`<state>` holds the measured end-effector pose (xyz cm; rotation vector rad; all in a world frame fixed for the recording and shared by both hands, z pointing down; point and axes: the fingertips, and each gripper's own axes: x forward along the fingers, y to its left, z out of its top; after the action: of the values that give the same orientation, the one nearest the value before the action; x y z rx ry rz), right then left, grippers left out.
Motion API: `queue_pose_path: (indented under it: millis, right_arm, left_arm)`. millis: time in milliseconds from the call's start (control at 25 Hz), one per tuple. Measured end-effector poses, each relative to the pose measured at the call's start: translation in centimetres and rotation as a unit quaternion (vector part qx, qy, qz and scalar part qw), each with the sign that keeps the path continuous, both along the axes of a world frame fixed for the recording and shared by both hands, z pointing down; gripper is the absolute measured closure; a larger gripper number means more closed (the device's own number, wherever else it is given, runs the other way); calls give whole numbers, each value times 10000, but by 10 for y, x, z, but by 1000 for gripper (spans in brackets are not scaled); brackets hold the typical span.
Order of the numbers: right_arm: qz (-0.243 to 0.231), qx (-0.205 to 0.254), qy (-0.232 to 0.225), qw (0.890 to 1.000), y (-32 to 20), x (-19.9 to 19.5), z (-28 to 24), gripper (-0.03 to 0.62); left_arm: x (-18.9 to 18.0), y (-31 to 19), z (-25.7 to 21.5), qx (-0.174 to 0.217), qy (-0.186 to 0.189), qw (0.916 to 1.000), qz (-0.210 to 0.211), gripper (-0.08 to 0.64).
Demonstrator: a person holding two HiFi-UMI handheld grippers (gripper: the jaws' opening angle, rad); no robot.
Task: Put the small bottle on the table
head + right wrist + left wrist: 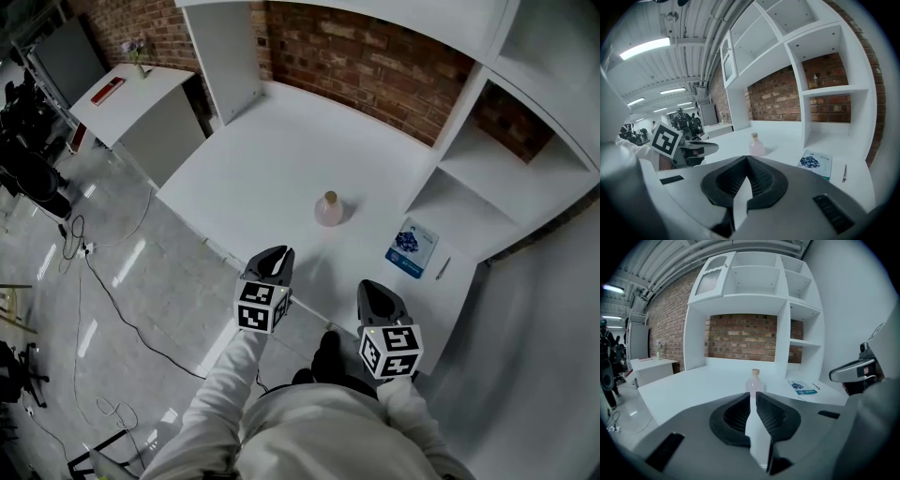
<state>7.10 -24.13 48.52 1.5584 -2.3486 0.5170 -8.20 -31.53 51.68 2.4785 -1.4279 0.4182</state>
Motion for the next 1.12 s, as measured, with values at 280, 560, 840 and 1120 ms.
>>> queue_pose_path:
  millis: [280,560,840,1120]
  right_arm:
    - [-40,99,26,9999,17,-13,-6,565]
    - [-92,175,86,9998,34,-26,-9,565]
    - [-152,203,64,9997,49,-38,-10,565]
    - [-240,258,29,9994,59,-50,-15,565]
  left_arm:
    - [-25,44,-1,-84,46,9999,-74,523]
    - [-45,76,-5,-144,146,9995,-254,526]
    - [-67,101,-10,-164,301,9984,-441,526]
    - [-82,114,-15,-143,397,9975,-560,526]
